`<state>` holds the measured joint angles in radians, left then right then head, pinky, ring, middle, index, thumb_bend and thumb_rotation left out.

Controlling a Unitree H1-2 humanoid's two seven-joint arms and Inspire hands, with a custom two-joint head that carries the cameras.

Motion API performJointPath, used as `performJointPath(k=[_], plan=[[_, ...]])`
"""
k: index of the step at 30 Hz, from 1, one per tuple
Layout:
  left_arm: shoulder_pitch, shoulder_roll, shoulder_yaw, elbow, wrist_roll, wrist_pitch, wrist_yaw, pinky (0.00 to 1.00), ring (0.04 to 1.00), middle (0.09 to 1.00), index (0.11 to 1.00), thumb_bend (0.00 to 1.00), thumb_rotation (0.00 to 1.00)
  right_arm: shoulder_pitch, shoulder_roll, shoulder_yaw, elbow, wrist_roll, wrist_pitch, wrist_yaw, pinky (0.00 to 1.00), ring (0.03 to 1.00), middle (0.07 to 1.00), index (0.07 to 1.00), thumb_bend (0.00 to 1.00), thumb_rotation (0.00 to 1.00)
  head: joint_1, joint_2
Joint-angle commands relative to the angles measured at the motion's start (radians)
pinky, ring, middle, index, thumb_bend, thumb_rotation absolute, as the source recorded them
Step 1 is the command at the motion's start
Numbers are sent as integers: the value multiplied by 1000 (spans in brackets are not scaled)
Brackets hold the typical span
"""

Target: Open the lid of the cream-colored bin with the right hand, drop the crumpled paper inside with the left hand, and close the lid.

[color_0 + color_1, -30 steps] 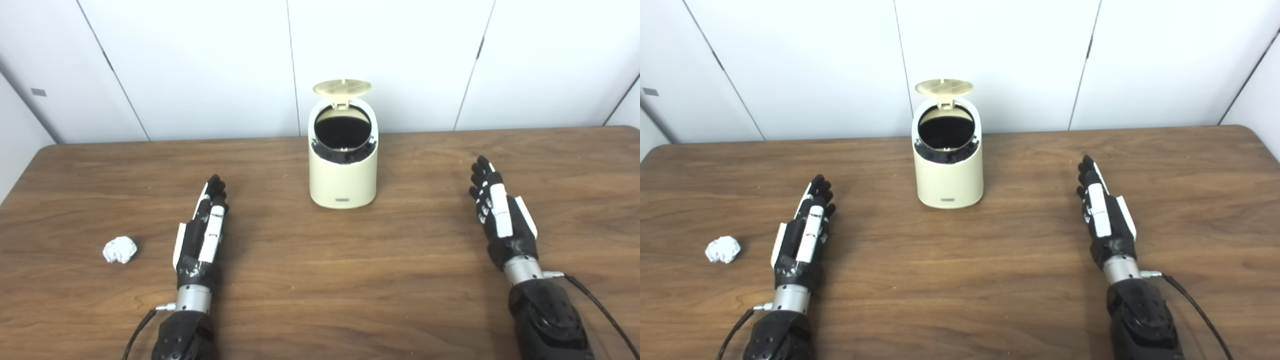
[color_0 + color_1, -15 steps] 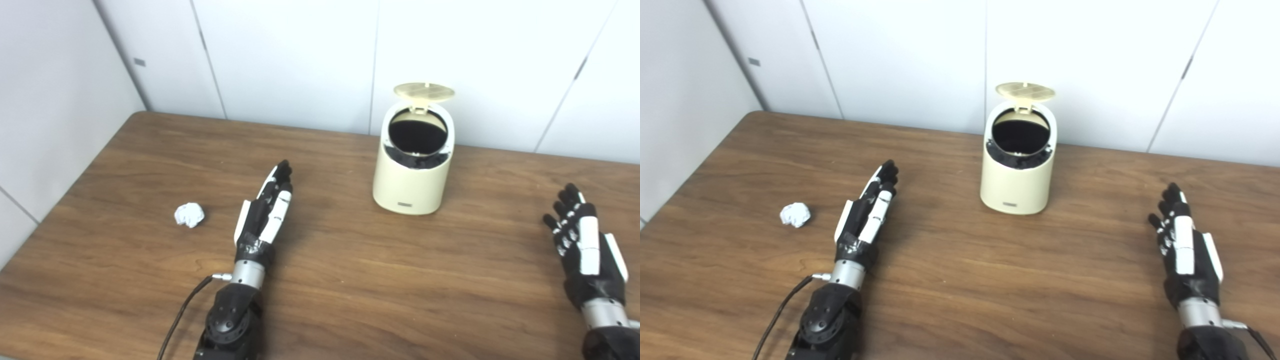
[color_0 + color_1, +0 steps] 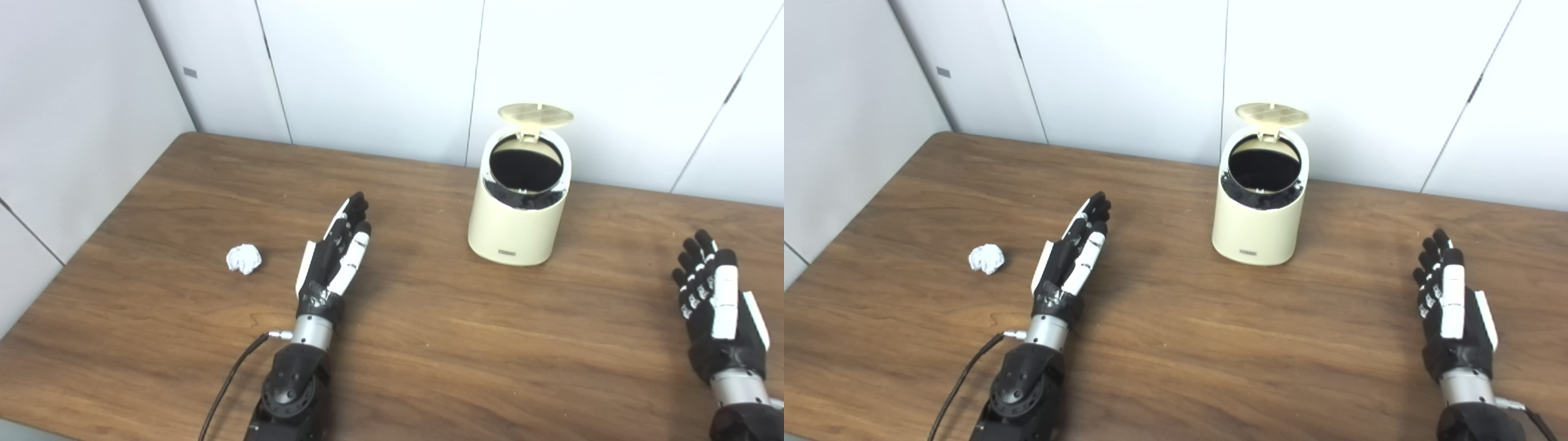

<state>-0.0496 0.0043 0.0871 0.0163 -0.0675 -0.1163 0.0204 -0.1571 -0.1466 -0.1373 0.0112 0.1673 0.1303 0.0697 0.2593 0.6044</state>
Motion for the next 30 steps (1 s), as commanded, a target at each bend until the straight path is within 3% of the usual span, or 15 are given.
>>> performJointPath(k=[1, 4, 7, 10, 13, 18, 24, 28, 30], plan=[[29, -2, -7, -6, 11, 32, 4, 904, 951, 950, 967, 400, 344, -15, 2, -5, -41, 6, -5, -6, 1000, 1000, 996, 997, 528, 1000, 2, 1], [30, 4, -4, -60, 14, 99, 8, 847, 921, 947, 966, 449, 250, -11, 8, -11, -52, 15, -2, -9, 1000, 1000, 990, 989, 535, 992, 1, 3], [30, 26, -8, -146, 103, 189, 37, 789, 869, 906, 932, 516, 257, -6, 5, -10, -72, 12, 3, -8, 1000, 1000, 993, 994, 526, 995, 0, 3], [26, 46, 6, -230, 105, 267, 27, 898, 891, 897, 927, 559, 193, -2, 4, -7, -99, 7, 26, -11, 1000, 1000, 998, 999, 524, 1000, 1, 9], [17, 81, 13, -296, 141, 324, 23, 883, 894, 904, 920, 613, 131, -5, 4, -7, -105, 7, 34, -13, 1000, 1000, 995, 997, 515, 1000, 6, 10], [5, 185, 0, -367, 248, 349, -2, 815, 868, 898, 914, 698, 73, -6, -2, -1, -97, -2, 34, -10, 1000, 1000, 1000, 1000, 511, 1000, 9, 10], [-17, 274, 13, -423, 280, 394, -43, 792, 871, 908, 924, 825, 9, -8, -10, 0, -100, 1, 43, -5, 1000, 1000, 1000, 1000, 501, 1000, 9, 13], [-31, 342, -6, -455, 383, 467, -74, 809, 892, 917, 911, 904, 51, -11, -16, 3, -100, -3, 43, -2, 1000, 1000, 1000, 1000, 511, 1000, 14, 16], [-36, 406, -38, -476, 484, 518, -114, 818, 899, 919, 899, 922, 90, -11, -18, 4, -106, -3, 50, -3, 1000, 1000, 1000, 1000, 505, 1000, 16, 16]])
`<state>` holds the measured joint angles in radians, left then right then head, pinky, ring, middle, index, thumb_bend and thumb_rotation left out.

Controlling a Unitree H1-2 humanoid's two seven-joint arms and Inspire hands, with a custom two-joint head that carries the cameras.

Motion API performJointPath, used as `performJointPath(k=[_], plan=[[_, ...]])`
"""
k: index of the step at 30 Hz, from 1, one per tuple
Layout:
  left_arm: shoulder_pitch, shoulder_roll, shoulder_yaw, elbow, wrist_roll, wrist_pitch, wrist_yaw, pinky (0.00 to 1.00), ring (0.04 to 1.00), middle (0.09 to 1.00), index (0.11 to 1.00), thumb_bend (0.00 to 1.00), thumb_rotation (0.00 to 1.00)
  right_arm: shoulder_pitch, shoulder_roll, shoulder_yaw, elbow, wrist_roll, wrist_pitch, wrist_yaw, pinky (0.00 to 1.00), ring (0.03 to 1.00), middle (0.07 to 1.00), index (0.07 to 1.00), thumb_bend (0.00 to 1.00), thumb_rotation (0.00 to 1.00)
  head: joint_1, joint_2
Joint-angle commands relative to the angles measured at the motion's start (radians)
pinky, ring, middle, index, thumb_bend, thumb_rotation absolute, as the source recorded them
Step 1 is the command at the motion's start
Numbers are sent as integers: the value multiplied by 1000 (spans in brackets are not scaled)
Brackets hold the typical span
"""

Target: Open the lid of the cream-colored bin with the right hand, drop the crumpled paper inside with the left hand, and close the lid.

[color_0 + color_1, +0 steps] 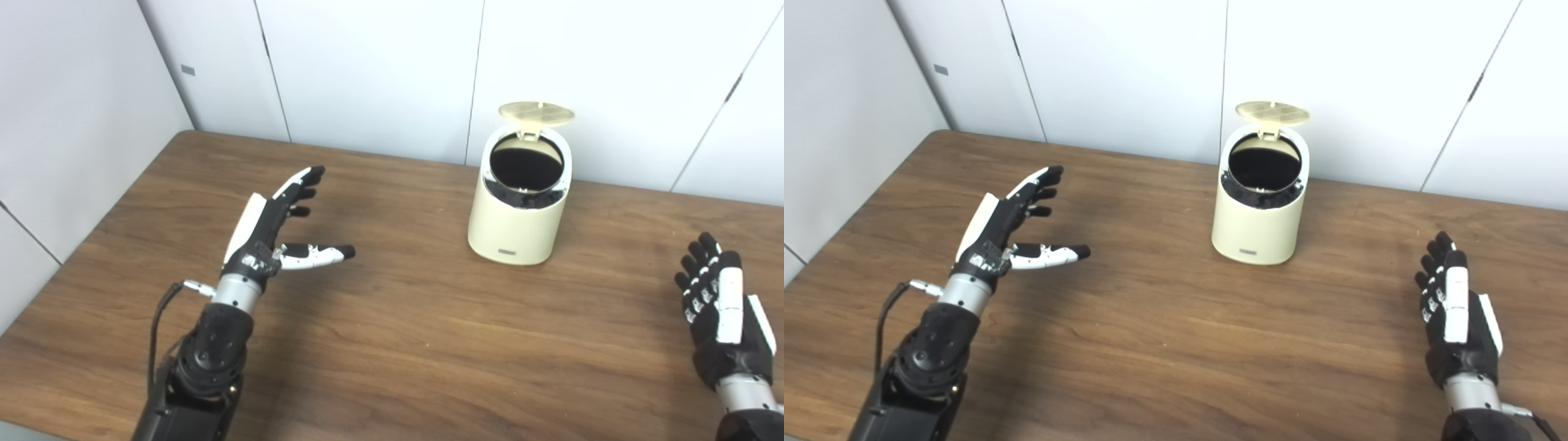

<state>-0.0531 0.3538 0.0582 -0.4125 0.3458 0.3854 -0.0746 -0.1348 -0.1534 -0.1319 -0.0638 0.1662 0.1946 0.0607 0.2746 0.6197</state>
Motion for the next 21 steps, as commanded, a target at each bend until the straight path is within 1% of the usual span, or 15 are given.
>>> performJointPath(k=[1, 3, 4, 6, 9, 11, 15, 17, 21], plan=[[-34, 79, -21, -56, 107, 35, -35, 821, 901, 919, 892, 931, 109, -34, -12, -1, -33, -1, -11, 6, 1000, 1000, 1000, 1000, 502, 1000, 4, 2], [-38, 137, -48, -57, 204, 67, -72, 805, 899, 906, 872, 964, 102, -36, -15, 1, -30, 1, -8, 9, 1000, 1000, 1000, 1000, 495, 1000, 4, 2], [-39, 152, -55, -55, 235, 75, -85, 790, 895, 899, 863, 980, 88, -37, -15, 1, -28, 2, -9, 10, 1000, 1000, 1000, 1000, 491, 1000, 4, 2], [-40, 177, -59, -51, 290, 83, -121, 775, 891, 893, 855, 995, 71, -38, -16, 2, -27, 2, -7, 11, 1000, 1000, 1000, 1000, 488, 1000, 6, 6], [-39, 211, -48, -33, 361, 84, -193, 781, 901, 888, 858, 1000, 78, -38, -18, 3, -29, 0, -1, 13, 1000, 1000, 1000, 1000, 487, 1000, 8, 8], [-38, 229, -41, -18, 402, 84, -228, 779, 904, 882, 854, 1000, 81, -39, -19, 0, -28, 5, 1, 17, 1000, 1000, 1000, 1000, 483, 1000, 11, 9], [-34, 267, -50, 18, 462, 78, -250, 816, 898, 879, 843, 1000, 123, -40, -26, -4, -15, 14, -3, 28, 1000, 1000, 1000, 1000, 499, 1000, 16, 11], [-33, 275, -47, 31, 487, 81, -267, 844, 909, 889, 851, 1000, 148, -42, -31, -1, -5, 8, -12, 33, 1000, 1000, 1000, 1000, 505, 1000, 17, 10], [-31, 285, -43, 55, 512, 73, -262, 842, 900, 883, 841, 1000, 138, -45, -36, 3, 9, 8, -17, 39, 1000, 1000, 1000, 1000, 507, 1000, 17, 11]])
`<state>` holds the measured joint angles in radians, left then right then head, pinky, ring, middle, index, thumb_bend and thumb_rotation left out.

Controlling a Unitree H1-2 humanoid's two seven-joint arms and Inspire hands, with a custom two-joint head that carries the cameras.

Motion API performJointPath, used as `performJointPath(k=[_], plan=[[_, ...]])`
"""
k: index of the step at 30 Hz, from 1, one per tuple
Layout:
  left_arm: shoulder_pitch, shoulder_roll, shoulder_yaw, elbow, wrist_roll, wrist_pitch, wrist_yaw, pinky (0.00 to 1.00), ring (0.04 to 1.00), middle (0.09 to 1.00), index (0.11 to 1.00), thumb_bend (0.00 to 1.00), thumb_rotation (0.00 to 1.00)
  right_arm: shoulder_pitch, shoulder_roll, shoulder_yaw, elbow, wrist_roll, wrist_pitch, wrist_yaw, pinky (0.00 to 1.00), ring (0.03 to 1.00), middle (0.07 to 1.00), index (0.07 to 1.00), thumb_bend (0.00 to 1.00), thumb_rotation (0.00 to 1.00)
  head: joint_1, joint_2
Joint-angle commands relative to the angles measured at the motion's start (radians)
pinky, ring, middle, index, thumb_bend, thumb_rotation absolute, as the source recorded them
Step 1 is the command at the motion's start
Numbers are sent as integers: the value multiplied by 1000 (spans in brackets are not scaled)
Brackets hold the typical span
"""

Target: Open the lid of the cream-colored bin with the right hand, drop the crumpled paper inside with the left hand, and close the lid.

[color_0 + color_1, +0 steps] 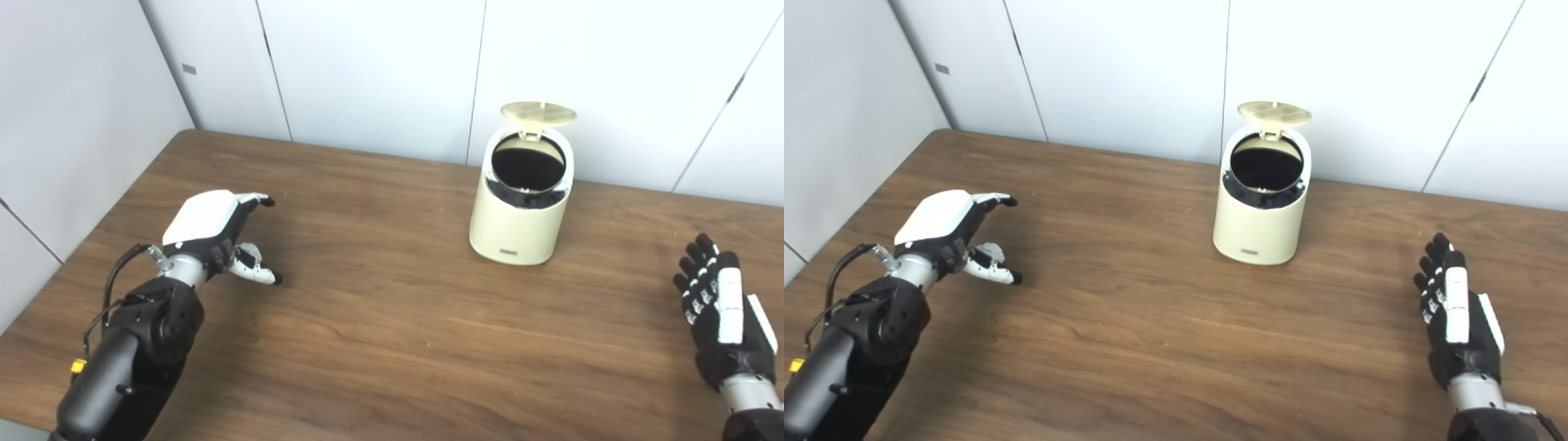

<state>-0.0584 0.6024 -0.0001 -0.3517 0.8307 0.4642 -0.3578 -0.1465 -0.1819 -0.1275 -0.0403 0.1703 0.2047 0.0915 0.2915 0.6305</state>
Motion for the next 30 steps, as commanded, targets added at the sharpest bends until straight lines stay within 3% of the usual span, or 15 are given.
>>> performJointPath(k=[1, 8, 12, 20, 30], plan=[[-26, 37, 16, -1, 31, -8, 21, 841, 899, 882, 840, 1000, 135, -33, -8, -1, -15, 3, -26, 8, 1000, 1000, 1000, 1000, 506, 1000, 4, 2], [-21, 35, 36, 31, 26, -15, 25, 818, 891, 877, 822, 982, 80, -31, -4, -4, -16, 17, -30, 12, 1000, 1000, 1000, 1000, 513, 1000, 5, 2], [-19, 30, 46, 51, 17, -19, 30, 748, 878, 868, 810, 966, 52, -33, -2, -3, -12, 18, -26, 12, 1000, 1000, 1000, 1000, 528, 1000, 6, 5], [-26, 24, 52, 94, 2, -17, 30, 600, 749, 789, 753, 914, 3, -35, -5, -2, -11, 20, -21, 13, 1000, 1000, 1000, 1000, 557, 1000, 2, 6], [-32, 12, 67, 121, -31, -14, 50, 548, 661, 719, 698, 867, 0, -34, -5, 1, -35, 17, -5, 6, 1000, 1000, 992, 1000, 536, 1000, 2, 8]])
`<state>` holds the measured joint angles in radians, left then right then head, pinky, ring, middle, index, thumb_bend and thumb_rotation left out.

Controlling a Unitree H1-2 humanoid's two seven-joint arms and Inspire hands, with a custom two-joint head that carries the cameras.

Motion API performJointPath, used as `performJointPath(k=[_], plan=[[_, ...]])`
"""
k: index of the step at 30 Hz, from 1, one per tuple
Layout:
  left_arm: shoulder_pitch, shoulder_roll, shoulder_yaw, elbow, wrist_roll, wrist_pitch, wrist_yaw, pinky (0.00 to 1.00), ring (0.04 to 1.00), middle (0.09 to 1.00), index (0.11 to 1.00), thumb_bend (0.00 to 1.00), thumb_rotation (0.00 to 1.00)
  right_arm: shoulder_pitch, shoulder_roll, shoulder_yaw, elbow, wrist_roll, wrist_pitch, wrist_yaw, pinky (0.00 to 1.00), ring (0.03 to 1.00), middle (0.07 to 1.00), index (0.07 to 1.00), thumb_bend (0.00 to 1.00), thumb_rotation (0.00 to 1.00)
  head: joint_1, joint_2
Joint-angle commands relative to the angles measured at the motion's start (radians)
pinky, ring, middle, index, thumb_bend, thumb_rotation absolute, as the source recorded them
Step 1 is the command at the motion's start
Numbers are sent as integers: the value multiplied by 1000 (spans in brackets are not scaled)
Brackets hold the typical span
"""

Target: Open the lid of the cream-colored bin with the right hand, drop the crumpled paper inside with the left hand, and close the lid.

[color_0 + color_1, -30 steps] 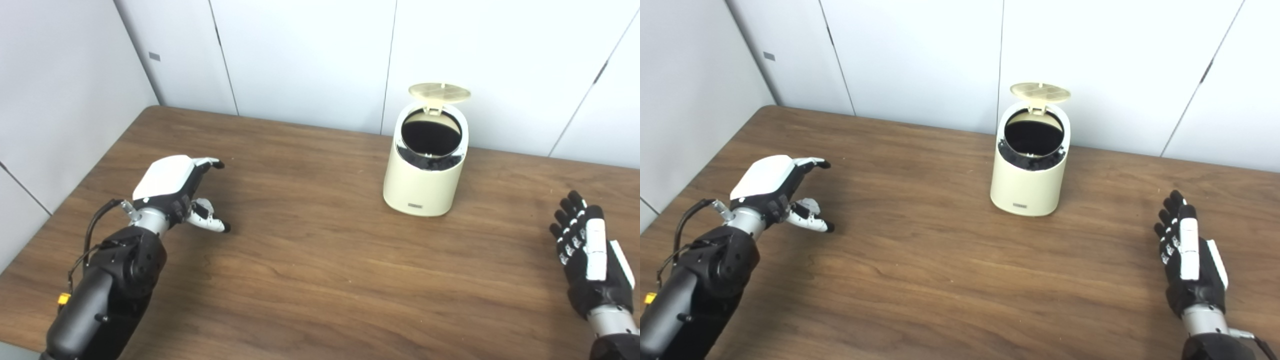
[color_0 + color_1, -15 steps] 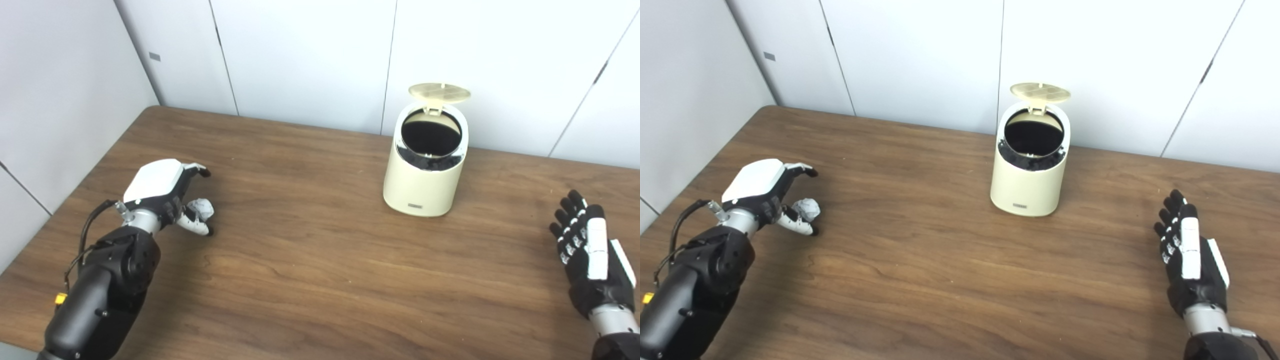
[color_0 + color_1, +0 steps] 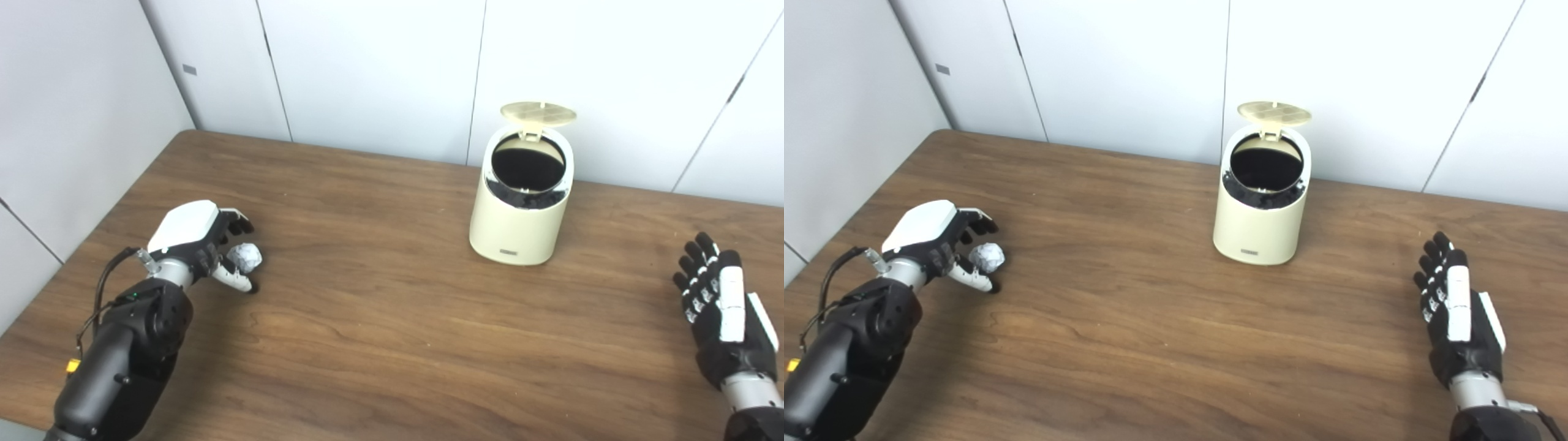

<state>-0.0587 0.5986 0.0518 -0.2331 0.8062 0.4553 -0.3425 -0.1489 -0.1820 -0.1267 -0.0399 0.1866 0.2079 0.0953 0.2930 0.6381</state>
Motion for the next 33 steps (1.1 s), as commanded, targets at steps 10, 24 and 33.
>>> performJointPath(k=[10, 24, 33], plan=[[-31, 3, 23, 2, -60, -8, 52, 517, 595, 658, 655, 832, 0, -26, -12, 4, -40, -9, -9, 2, 1000, 1000, 990, 1000, 502, 1000, -5, 16], [-50, -25, 34, 20, -65, -7, 88, 454, 437, 500, 492, 507, 0, -30, -3, -9, -50, 9, -7, -2, 1000, 1000, 966, 1000, 525, 1000, -4, 22], [-47, -21, 17, 18, -53, -19, 156, 427, 437, 516, 461, 501, 0, -31, 8, -20, -45, 38, -3, -4, 1000, 1000, 964, 1000, 542, 1000, -4, 25]])
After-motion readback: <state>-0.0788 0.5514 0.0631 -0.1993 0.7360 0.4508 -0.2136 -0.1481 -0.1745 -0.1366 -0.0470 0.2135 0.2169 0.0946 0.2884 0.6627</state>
